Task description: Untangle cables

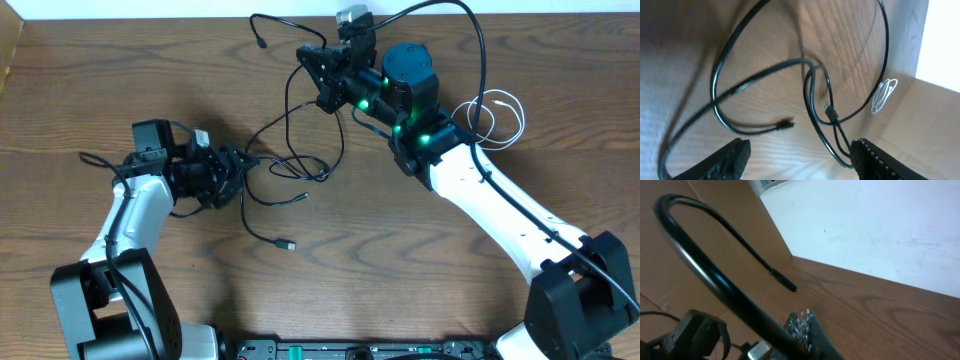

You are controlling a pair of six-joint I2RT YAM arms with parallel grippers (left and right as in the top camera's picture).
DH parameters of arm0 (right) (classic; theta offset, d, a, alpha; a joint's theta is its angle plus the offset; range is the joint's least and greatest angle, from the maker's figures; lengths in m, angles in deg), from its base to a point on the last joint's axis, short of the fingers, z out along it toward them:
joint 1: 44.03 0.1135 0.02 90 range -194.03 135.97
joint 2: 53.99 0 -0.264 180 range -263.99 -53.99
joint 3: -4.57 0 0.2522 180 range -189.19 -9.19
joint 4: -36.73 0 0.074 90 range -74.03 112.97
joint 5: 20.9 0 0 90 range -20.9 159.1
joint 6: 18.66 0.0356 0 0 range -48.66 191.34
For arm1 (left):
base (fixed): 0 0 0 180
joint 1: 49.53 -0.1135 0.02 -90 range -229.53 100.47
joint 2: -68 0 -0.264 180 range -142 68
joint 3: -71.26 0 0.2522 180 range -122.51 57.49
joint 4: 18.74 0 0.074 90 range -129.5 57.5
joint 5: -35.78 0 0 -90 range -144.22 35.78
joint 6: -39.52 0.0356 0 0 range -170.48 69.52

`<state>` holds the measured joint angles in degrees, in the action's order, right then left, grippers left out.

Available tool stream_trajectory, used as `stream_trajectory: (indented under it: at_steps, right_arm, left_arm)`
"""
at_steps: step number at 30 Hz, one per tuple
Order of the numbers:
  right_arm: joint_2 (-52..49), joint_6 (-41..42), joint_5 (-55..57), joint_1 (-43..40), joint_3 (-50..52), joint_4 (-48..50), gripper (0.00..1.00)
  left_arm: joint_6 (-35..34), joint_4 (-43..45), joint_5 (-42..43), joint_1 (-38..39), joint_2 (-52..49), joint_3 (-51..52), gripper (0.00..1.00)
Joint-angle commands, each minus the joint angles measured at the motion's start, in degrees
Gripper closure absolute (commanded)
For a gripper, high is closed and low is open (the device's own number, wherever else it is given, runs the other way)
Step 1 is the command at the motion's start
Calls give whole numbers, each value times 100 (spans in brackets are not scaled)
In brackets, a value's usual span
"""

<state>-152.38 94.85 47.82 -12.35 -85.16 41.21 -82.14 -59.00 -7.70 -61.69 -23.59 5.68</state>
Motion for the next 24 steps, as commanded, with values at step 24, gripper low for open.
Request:
stream_trajectory:
  at_steps: [24]
  right_arm:
    - [173, 70, -94, 28, -22, 15, 99]
  left_arm:
    - [-1993, 866, -791, 1687, 59, -90, 35]
